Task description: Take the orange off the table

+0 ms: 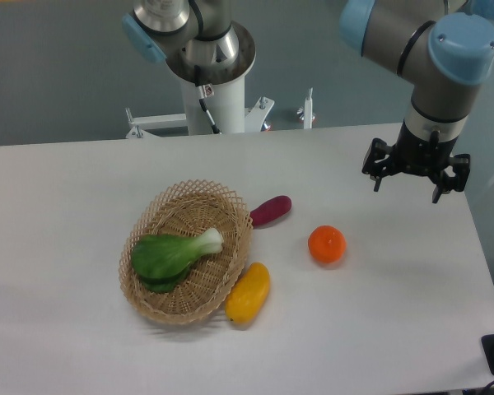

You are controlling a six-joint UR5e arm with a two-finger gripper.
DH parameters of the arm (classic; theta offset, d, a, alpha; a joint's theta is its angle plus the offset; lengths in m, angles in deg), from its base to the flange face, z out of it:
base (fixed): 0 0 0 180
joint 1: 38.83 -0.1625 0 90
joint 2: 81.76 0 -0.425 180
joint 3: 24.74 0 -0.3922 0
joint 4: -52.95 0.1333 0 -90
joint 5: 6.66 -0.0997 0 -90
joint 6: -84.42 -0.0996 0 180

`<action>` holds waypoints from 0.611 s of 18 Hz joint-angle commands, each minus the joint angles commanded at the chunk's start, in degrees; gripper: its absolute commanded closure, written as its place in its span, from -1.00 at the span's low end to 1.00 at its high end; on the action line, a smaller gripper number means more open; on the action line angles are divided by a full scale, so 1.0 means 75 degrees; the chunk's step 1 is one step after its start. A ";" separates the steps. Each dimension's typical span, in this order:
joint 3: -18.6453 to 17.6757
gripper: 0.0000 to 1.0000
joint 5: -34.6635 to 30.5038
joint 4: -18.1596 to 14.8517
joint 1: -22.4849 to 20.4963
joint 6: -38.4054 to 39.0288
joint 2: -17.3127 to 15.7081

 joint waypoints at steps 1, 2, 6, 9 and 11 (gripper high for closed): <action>-0.0070 -1.00 0.0000 0.0023 0.0012 0.0000 0.0000; -0.0117 -1.00 0.0000 0.0139 0.0012 0.0012 0.0000; -0.0211 -1.00 0.0012 0.0363 0.0012 0.0070 -0.0012; -0.0270 -1.00 0.0000 0.0387 0.0105 0.0105 0.0000; -0.0270 -1.00 0.0023 0.0364 0.0105 0.0117 0.0000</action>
